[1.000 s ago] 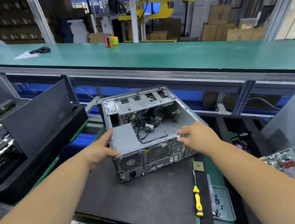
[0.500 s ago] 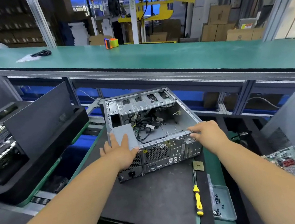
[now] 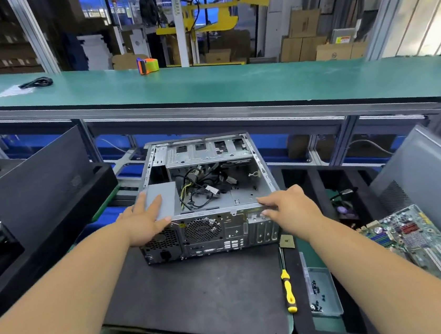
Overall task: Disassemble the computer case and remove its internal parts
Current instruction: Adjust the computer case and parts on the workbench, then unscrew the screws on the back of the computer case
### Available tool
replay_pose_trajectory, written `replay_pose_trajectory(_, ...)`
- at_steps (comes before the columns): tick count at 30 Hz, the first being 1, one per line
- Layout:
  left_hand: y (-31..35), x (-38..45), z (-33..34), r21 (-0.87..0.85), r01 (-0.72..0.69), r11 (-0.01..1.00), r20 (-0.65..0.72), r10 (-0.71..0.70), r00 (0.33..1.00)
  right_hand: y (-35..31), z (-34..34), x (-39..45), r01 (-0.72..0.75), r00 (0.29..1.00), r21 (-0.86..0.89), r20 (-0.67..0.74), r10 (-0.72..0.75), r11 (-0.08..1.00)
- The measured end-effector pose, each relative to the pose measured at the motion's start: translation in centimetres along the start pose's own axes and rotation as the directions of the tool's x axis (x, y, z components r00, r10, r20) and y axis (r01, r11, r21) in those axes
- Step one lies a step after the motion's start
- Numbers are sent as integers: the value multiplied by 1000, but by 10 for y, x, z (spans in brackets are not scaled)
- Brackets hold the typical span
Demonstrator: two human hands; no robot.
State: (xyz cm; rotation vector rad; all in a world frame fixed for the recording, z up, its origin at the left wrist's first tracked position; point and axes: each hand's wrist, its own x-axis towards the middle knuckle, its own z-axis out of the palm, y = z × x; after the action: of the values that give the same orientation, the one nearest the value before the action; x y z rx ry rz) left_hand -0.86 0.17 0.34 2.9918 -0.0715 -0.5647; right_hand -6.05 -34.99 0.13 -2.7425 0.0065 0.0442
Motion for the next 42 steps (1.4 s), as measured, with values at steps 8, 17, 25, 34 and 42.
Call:
replay_pose_trajectory(8, -33, 22, -8, -20, -44, 999, -38, 43, 998, -24, 17, -13, -9, 999, 23, -41, 10, 1000)
replay_pose_trajectory(17, -34, 17, 5, 2, -87, 996, -182, 86, 980, -8, 22, -29, -85, 939, 320, -290, 183, 944)
replay_pose_trajectory(25, -3, -10, 19, -73, -400, 913, -536, 302, 788, 17, 47, -40, -298, 909, 369, -172, 380, 880)
replay_pose_trajectory(34, 48, -25, 27, -120, -580, 806, -527, 443, 725, 20, 79, -60, -576, 810, 78, 189, 555, 814)
replay_pose_trajectory(42, 48, -24, 32, -158, -582, 798, -511, 438, 740, 19, 96, -65, -583, 799, 27, 201, 567, 812)
